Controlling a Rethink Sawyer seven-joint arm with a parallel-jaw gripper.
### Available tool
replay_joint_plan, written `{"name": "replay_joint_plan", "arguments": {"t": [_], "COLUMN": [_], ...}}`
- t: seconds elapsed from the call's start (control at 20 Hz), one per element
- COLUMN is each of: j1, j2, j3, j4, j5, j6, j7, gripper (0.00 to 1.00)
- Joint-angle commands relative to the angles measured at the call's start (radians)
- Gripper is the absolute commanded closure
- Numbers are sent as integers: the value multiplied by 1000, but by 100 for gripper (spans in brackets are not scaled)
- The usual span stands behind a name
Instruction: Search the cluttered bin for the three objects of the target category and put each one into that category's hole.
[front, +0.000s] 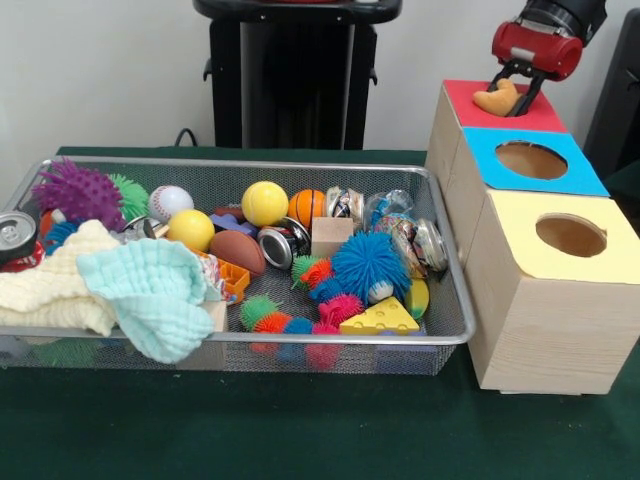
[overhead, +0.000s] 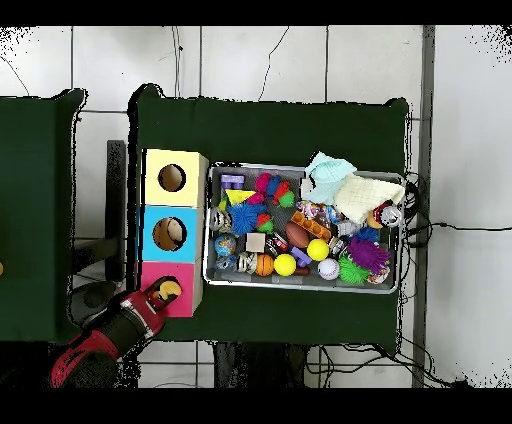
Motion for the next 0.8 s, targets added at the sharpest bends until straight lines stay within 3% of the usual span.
{"name": "replay_joint_plan", "arguments": {"t": [0.05, 0.25, 0.45, 0.5, 0.8], "j1": [-20, -39, -38, -39, -35], "j2": [-58, 51, 100, 108, 105], "j3": [22, 42, 34, 32, 32], "j4": [12, -3, -3, 0, 9], "j5": [-27, 2, 19, 22, 32], "j6": [-52, -155, -201, -211, -211], "j7": [47, 95, 107, 106, 109], "gripper": [0, 0, 0, 100, 100]}}
